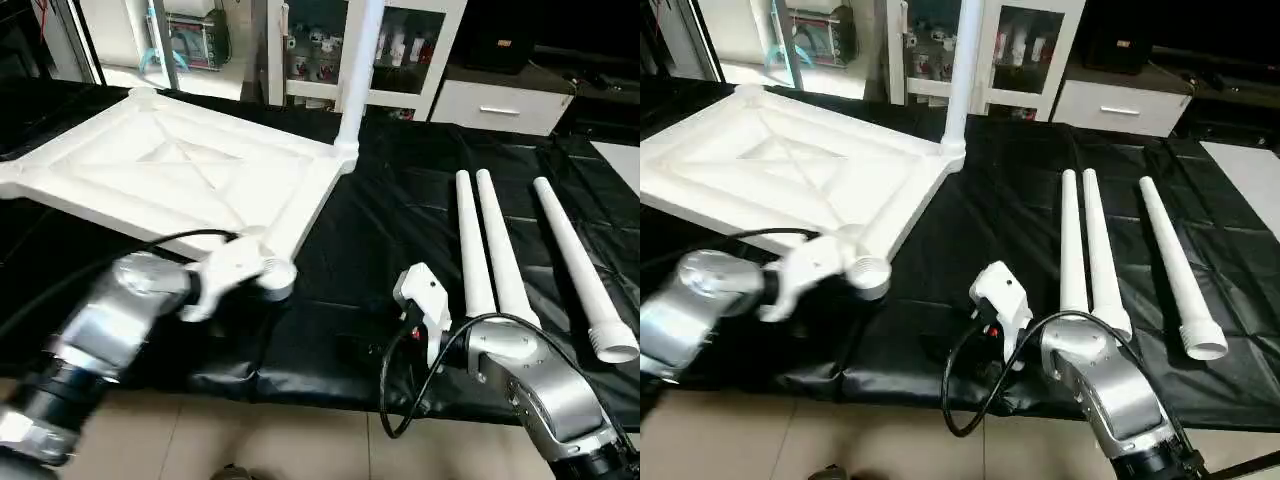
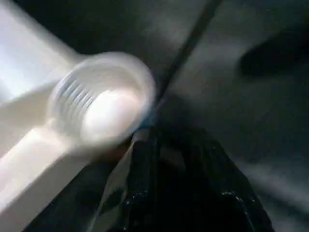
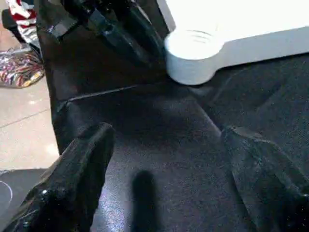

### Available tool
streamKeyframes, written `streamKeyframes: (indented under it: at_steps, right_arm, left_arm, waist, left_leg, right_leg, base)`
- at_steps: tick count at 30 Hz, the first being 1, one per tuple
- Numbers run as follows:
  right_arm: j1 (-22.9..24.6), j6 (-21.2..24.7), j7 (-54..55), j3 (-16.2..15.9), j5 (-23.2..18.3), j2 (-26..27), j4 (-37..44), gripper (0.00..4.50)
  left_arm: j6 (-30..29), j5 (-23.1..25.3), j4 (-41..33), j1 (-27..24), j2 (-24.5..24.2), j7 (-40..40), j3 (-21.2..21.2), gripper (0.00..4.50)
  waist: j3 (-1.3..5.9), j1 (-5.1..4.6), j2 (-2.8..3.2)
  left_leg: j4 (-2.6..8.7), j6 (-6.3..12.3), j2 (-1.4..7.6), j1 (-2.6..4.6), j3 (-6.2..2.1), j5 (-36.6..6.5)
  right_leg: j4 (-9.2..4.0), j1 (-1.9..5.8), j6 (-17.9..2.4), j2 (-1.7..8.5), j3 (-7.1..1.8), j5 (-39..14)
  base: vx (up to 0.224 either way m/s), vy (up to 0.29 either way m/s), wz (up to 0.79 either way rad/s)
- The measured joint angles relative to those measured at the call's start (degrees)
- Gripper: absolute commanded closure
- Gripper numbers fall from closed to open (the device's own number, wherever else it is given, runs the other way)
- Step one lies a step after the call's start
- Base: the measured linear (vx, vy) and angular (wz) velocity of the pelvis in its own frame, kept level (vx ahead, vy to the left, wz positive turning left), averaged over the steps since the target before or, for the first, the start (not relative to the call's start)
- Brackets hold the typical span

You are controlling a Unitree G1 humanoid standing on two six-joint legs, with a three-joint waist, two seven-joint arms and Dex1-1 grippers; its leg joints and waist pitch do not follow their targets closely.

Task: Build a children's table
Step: Rotate table base

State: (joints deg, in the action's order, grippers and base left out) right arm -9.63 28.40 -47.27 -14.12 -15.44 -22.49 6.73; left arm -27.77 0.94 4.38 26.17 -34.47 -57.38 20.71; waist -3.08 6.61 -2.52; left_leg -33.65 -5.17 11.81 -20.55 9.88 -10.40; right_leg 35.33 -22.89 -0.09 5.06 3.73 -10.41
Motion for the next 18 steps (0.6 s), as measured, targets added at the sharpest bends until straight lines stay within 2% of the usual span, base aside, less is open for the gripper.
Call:
streamKeyframes:
  at_steps: [5, 6, 8, 10, 15, 18]
  right_arm:
    - [0.6, 0.0, 0.0, 0.1, 0.0, -0.3, 0.3, 0.68]
    - [0.7, 0.0, 0.0, 0.1, -0.1, -0.4, 0.4, 0.68]
    - [0.7, 0.0, 0.0, 0.2, -0.1, -0.9, 0.7, 0.68]
    - [1.1, 0.0, -0.1, 0.5, -0.2, -1.1, 1.2, 0.68]
    - [1.3, 0.0, -0.4, 0.5, -0.3, -1.2, 1.5, 0.68]
    - [1.2, 0.0, -0.5, 0.4, -0.4, -1.2, 1.6, 0.68]
  left_arm:
    - [-0.2, -3.9, -3.7, -0.2, -0.4, -3.0, -0.2, 3.42]
    - [-0.8, -5.3, -4.4, -0.2, -0.9, -4.0, -1.0, 3.42]
    - [-1.4, -6.9, -4.8, 0.1, -3.0, -6.0, -3.5, 3.13]
    - [-1.2, -6.8, -3.9, 1.4, -5.1, -7.0, -4.9, 3.05]
    - [4.8, -1.7, 3.5, 6.0, -8.7, -6.8, -5.0, 2.66]
    - [11.0, 2.7, 9.7, 8.6, -8.9, -4.8, -1.6, 2.51]
  waist:
    - [-0.05, -0.34, 0.16]
    - [-0.06, -0.38, 0.18]
    - [-0.04, -0.47, 0.26]
    - [-0.05, -0.46, 0.26]
    - [-0.03, -0.20, 0.29]
    - [0.00, -0.03, 0.21]
  left_leg:
    - [0.01, 0.00, 0.01, 0.04, -0.01, 0.0]
    - [0.01, 0.00, 0.02, 0.03, -0.01, 0.0]
    - [0.02, 0.00, 0.02, 0.07, -0.01, 0.0]
    - [0.03, 0.00, 0.03, 0.08, -0.02, 0.0]
    - [0.00, 0.00, -0.01, 0.11, -0.02, 0.0]
    - [0.00, 0.00, -0.01, 0.09, -0.02, 0.0]
  right_leg:
    - [0.02, -0.01, 0.0, -0.03, 0.00, 0.0]
    - [0.03, -0.04, 0.0, -0.04, 0.00, 0.0]
    - [0.06, -0.03, 0.0, -0.06, -0.01, 0.0]
    - [0.06, -0.02, 0.0, -0.07, -0.01, 0.0]
    - [0.00, 0.07, 0.0, -0.05, -0.05, 0.0]
    - [0.00, 0.07, 0.0, -0.04, -0.04, 0.0]
  base:
    - [0.000, 0.000, 0.00]
    - [0.000, 0.000, 0.00]
    - [0.000, 0.000, 0.00]
    - [0.000, 0.000, 0.00]
    - [0.000, 0.000, 0.00]
    - [0.000, 0.000, 0.00]
